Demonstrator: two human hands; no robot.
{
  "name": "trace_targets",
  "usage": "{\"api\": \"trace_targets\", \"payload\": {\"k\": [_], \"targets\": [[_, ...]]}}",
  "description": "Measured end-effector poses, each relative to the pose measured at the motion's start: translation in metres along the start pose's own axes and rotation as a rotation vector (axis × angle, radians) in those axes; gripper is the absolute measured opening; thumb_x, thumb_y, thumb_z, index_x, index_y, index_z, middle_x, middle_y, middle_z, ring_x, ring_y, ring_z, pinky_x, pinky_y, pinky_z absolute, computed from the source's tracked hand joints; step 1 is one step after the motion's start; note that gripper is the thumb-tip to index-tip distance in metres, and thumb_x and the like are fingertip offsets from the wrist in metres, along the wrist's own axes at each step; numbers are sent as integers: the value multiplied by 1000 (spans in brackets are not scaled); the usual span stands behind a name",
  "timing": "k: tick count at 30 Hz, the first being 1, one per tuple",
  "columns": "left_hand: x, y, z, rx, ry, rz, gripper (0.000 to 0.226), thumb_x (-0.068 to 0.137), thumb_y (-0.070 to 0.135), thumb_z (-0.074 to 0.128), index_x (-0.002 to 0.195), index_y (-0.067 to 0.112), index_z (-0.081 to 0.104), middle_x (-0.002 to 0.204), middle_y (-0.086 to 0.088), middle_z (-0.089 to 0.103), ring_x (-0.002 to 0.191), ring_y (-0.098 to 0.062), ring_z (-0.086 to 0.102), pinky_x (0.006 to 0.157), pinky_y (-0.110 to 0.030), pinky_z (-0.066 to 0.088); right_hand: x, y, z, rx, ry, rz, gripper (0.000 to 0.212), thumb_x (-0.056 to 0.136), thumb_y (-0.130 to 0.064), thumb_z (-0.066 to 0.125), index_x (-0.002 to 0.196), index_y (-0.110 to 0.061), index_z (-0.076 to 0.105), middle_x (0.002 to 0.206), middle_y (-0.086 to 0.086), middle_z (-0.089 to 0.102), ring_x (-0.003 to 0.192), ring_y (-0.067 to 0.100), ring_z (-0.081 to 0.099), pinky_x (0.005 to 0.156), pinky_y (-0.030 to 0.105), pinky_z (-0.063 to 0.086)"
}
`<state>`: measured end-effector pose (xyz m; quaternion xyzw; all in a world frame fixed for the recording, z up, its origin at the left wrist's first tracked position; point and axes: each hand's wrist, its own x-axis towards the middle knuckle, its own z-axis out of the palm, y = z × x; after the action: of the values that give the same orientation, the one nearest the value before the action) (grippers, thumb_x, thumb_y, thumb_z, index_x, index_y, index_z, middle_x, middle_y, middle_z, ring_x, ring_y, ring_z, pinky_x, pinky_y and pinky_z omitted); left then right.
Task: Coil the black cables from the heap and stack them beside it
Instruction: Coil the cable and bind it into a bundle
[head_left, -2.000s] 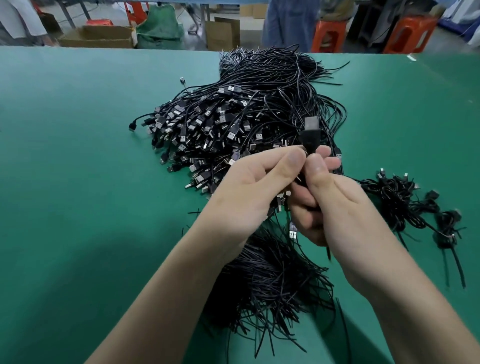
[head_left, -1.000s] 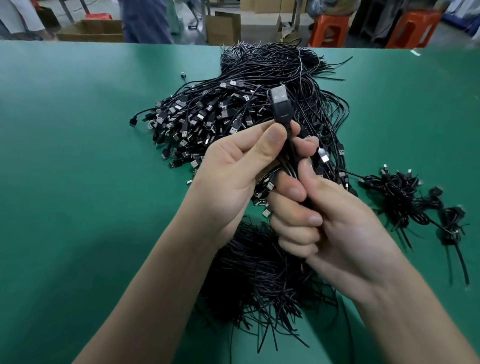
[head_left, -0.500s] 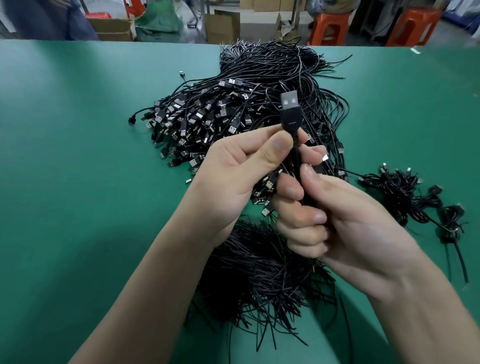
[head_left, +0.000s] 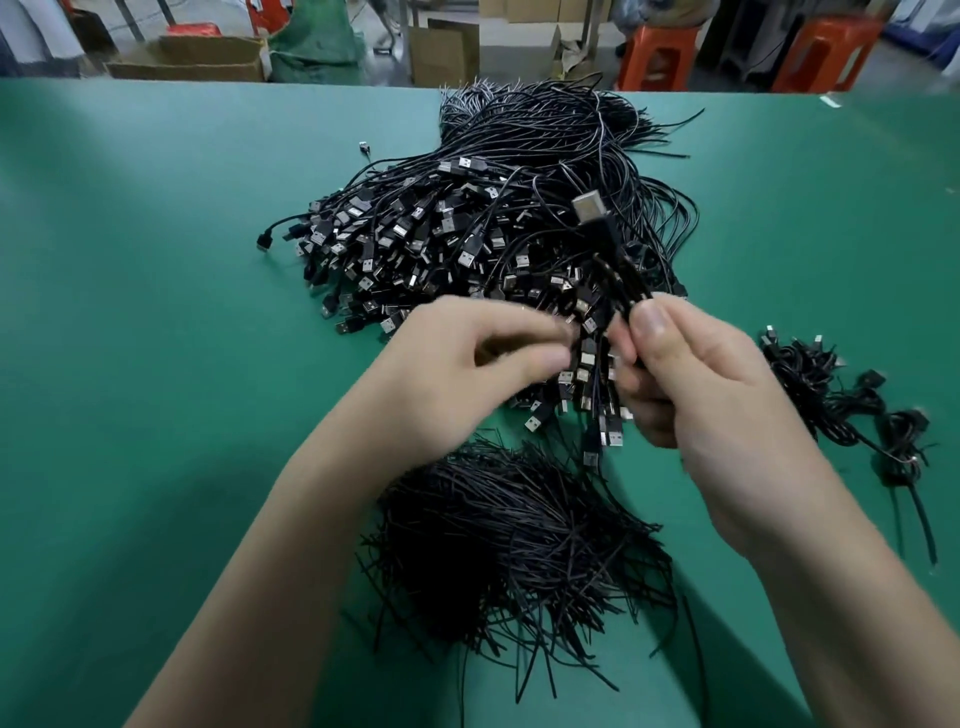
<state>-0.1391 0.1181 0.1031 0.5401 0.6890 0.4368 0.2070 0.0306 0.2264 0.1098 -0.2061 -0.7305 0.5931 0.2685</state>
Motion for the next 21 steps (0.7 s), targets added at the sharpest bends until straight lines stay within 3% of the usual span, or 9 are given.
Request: {"api": "trace_targets", "payload": {"k": [2,4,7,11,15,21], "targets": [[-2,-1,0,296,-187,-65,18,97,35,70,112,38,80,108,28,75,103,13,65,101,-21,51,3,2,-10,-81,58,-22,36,105,-40,39,74,-26,50,61,-14,42,53,2,35,50,11,30],[-2,1,7,405,-361,-130,15,97,36,71,107,40,80,108,27,75,102,11,64,102,-25,51,5,4,-17,-127,85,-28,36,105,-40,39,74,-25,49,60,-15,41,53,2,34,50,11,30],[0,2,20,537,-490,-130,14,95,36,73,107,39,80,110,24,71,107,2,62,100,-32,51,6,6,-19,-143,83,-15,35,102,-43,39,75,-23,49,58,-15,40,51,2,33,49,11,29],[1,-2,30,627,-469,-69,14,94,40,73,107,37,79,105,18,61,111,-5,55,95,-35,48,6,7,-17,-162,59,-25,35,103,-44,39,75,-25,50,58,-14,41,51,3,32,48,12,29],[1,-4,32,633,-445,-63,6,95,39,72,95,36,77,94,17,60,100,-1,54,81,-24,42,6,8,-14,-137,40,-22,35,102,-44,39,76,-23,49,58,-14,40,52,5,32,48,15,28],[2,-5,17,603,-363,-42,9,98,36,68,93,33,75,99,19,63,103,0,55,95,-31,47,6,8,-17,-120,30,-16,35,103,-44,38,75,-26,49,59,-15,40,52,3,32,47,13,28]]}}
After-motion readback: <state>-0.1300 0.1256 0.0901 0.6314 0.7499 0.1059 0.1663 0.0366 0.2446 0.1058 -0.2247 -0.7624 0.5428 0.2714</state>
